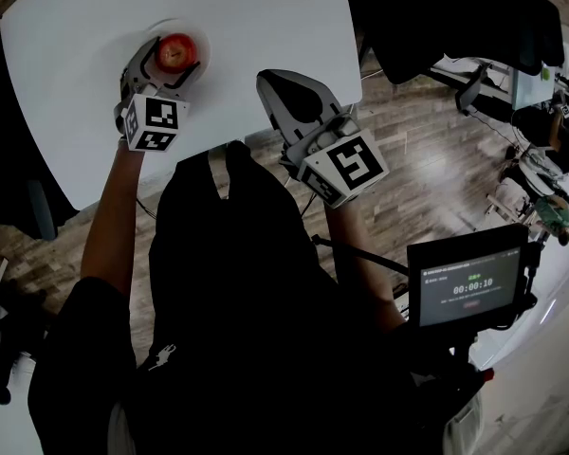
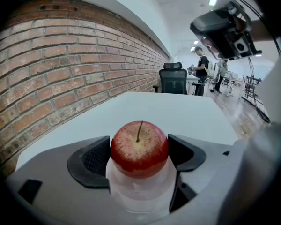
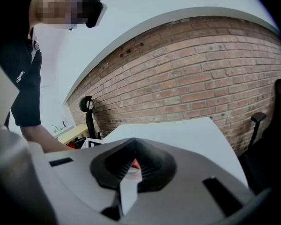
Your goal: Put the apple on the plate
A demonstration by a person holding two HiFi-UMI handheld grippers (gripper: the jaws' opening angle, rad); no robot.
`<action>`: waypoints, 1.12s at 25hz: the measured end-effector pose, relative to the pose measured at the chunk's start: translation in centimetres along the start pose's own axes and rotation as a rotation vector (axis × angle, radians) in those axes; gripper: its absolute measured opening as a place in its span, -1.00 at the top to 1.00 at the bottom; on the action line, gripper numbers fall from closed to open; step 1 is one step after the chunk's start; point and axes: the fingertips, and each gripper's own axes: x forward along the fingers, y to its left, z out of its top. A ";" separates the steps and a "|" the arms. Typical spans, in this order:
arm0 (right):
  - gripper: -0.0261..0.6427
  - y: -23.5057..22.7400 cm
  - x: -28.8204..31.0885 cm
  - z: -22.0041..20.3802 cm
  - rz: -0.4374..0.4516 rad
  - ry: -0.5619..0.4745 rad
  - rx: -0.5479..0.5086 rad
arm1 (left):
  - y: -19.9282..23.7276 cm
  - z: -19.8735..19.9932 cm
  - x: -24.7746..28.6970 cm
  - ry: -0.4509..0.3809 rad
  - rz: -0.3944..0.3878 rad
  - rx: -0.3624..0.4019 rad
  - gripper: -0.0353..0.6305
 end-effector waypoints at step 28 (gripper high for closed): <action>0.91 2.1 -1.3 2.7 -0.019 -0.029 -0.006 | 1.7 1.3 -2.5 0.002 -0.010 -0.031 -0.39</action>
